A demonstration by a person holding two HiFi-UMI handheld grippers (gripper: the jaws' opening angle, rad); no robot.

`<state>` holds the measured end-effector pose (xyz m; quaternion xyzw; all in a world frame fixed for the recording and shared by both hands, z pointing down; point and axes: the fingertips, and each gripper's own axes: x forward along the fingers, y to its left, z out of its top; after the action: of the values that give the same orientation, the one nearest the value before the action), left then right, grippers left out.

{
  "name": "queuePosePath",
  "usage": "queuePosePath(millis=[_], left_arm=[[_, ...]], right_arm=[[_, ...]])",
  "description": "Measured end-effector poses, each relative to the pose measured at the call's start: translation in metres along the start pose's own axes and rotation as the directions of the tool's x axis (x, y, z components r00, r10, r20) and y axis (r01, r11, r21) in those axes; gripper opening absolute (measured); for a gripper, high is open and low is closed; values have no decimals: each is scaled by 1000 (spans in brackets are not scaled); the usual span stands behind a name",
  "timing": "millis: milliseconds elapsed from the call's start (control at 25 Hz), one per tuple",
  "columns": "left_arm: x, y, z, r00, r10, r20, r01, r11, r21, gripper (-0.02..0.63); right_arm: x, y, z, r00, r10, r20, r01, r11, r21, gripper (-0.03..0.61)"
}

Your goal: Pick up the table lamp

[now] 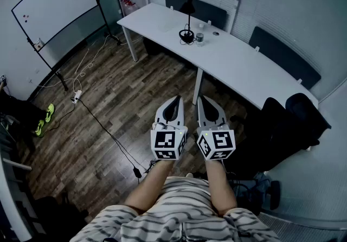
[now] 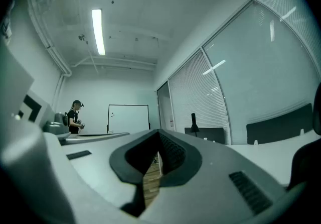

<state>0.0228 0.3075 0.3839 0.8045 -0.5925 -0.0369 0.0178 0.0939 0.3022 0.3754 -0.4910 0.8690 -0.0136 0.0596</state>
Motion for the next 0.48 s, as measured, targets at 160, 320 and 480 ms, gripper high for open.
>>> queuePosePath(millis=[160,320,480], left_arm=[[0,4,-1,1000,-2,-1,2,1000,-6,6],[-3,8,-1,1000,-7,2,7,1000,-5,6],[-6,9,-2,1000,-22,1,22,1000,0,6]], right_arm=[[2,2,-1,1000,-5,-6,5,1000,-8,11],[4,8,-5,1000,-3,-15,3,1000,-10,11],[0,11,-7,1000,-13,-15,13,1000,2,11]])
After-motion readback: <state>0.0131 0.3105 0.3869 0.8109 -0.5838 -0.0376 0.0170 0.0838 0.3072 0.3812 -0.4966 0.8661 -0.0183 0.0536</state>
